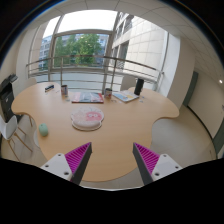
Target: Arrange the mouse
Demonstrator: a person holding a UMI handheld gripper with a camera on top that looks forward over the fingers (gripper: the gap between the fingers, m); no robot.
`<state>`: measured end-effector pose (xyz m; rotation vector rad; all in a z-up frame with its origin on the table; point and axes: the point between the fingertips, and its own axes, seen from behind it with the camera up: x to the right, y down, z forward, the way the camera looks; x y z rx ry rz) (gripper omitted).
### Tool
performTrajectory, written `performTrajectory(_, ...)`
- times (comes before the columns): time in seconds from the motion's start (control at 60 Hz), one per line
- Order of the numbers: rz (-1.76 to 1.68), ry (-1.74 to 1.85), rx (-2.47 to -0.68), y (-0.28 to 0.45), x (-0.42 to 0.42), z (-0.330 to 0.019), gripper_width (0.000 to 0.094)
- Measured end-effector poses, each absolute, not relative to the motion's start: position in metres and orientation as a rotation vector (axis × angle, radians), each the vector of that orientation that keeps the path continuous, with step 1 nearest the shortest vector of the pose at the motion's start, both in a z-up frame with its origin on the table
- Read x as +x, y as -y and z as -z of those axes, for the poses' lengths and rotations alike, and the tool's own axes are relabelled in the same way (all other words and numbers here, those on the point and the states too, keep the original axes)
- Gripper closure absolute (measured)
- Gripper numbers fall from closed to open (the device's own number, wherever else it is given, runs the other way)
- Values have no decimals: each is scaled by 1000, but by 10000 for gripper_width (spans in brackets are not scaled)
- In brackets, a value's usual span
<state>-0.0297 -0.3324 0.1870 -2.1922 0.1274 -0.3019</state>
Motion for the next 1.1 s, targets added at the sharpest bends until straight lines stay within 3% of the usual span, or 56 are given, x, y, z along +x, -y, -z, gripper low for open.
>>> performTrajectory(0.117,288,-102,-2226,336,-40,-169,87)
performTrajectory(0.233,235,-71,-2286,340,-73,-128,87)
performTrajectory(0.5,28,61,-2382,304,-221,-48,86)
performTrajectory(0.783,-28,61,-2329,180,-341,-9,87)
performTrajectory(1.1,88,74,-2339,88,-348,16,109)
